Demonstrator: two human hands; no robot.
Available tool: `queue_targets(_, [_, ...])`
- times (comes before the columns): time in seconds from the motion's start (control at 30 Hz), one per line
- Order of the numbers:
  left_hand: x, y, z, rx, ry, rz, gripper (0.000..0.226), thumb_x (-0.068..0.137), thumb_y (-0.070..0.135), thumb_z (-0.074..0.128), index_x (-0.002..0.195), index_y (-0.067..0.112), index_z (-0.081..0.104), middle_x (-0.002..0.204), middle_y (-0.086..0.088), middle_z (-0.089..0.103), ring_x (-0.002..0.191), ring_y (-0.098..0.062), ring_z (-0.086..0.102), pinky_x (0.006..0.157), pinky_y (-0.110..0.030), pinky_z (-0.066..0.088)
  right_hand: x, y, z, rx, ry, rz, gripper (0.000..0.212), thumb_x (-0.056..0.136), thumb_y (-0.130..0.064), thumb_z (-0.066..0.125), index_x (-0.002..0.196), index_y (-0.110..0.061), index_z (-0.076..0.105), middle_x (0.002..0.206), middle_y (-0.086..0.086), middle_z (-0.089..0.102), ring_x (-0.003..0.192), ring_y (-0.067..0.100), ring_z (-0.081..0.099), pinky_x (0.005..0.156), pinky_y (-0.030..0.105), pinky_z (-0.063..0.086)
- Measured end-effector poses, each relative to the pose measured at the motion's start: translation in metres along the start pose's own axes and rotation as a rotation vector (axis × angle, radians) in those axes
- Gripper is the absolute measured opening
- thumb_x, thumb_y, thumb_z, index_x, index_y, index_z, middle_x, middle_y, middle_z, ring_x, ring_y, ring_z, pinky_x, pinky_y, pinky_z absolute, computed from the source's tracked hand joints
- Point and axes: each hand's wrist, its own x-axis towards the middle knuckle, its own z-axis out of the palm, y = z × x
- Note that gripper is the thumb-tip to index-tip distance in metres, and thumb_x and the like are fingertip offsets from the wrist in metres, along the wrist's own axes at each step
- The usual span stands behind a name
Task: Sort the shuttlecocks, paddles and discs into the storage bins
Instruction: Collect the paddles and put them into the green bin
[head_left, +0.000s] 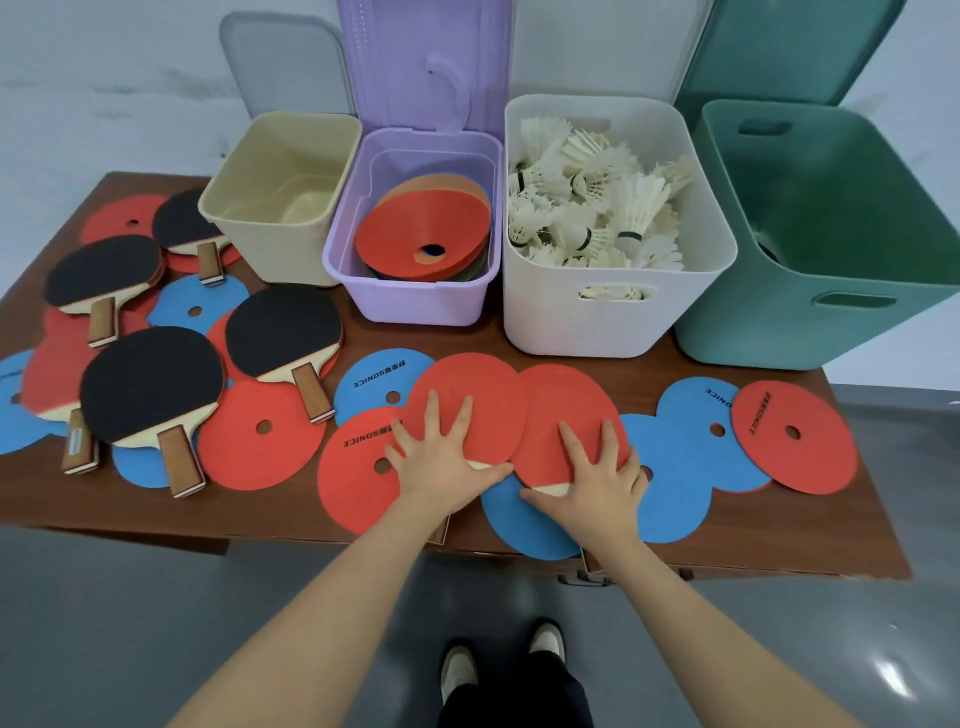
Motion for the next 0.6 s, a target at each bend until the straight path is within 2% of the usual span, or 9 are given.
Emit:
queue_targets(0.2, [-0.012,-0.005,-0.015,-0.030,0.123,0.092,0.088,0.068,0.076,0.054,0.143,0.044,0.024,0.155,0.011,0.014,0.136,-0.047,0.011,0.111,-0.053,0.015,-0.005,0.004,-0.012,-0.037,0.122,-0.075,0.084,0.064,-0.077,0.058,0.138,-0.044,0.036,0.153,0.001,0.021,0.132,0.041,0.023,0.105,0.050,0.020])
queue_targets(0.3, [-0.026,-0.009,-0.022,-0.024,0.211,0.173,0.086,0.066,0.077,0.056,0.141,0.045,0.028,0.153,0.014,0.018,0.137,-0.043,0.012,0.111,-0.053,0.016,-0.014,0.008,-0.020,-0.079,0.180,-0.135,0.081,0.061,-0.077,0.061,0.132,-0.040,0.047,0.149,0.003,0.033,0.127,0.043,0.032,0.099,0.052,0.028])
queue_targets(0.37, [-0.037,-0.010,-0.028,-0.075,0.266,0.191,0.086,0.065,0.079,0.054,0.140,0.045,0.030,0.153,0.014,0.019,0.138,-0.041,0.013,0.109,-0.054,0.018,-0.023,0.008,-0.028,-0.071,0.222,-0.162,0.081,0.059,-0.080,0.054,0.128,-0.037,0.053,0.144,0.006,0.041,0.120,0.045,0.041,0.092,0.054,0.034])
queue_targets(0.43, [-0.046,-0.009,-0.038,-0.110,0.331,0.213,0.089,0.061,0.084,0.046,0.140,0.045,0.032,0.153,0.014,0.020,0.137,-0.040,0.016,0.107,-0.054,0.024,-0.032,0.006,-0.040,-0.043,0.279,-0.196,0.080,0.058,-0.081,0.046,0.124,-0.036,0.057,0.140,0.008,0.047,0.115,0.045,0.046,0.086,0.054,0.038])
queue_targets(0.5, [-0.051,-0.006,-0.050,-0.129,0.415,0.250,0.091,0.059,0.086,0.038,0.139,0.044,0.034,0.152,0.013,0.022,0.136,-0.038,0.020,0.106,-0.054,0.027,-0.038,0.003,-0.056,-0.017,0.351,-0.232,0.079,0.059,-0.079,0.046,0.123,-0.035,0.058,0.138,0.008,0.048,0.114,0.046,0.047,0.085,0.054,0.040])
queue_targets(0.6, [-0.053,0.007,-0.075,-0.220,0.561,0.295,0.089,0.059,0.084,0.042,0.137,0.042,0.040,0.150,0.011,0.029,0.135,-0.040,0.023,0.103,-0.056,0.030,-0.041,0.001,-0.084,0.022,0.478,-0.274,0.076,0.061,-0.076,0.050,0.124,-0.035,0.058,0.140,0.008,0.047,0.118,0.045,0.044,0.087,0.055,0.038])
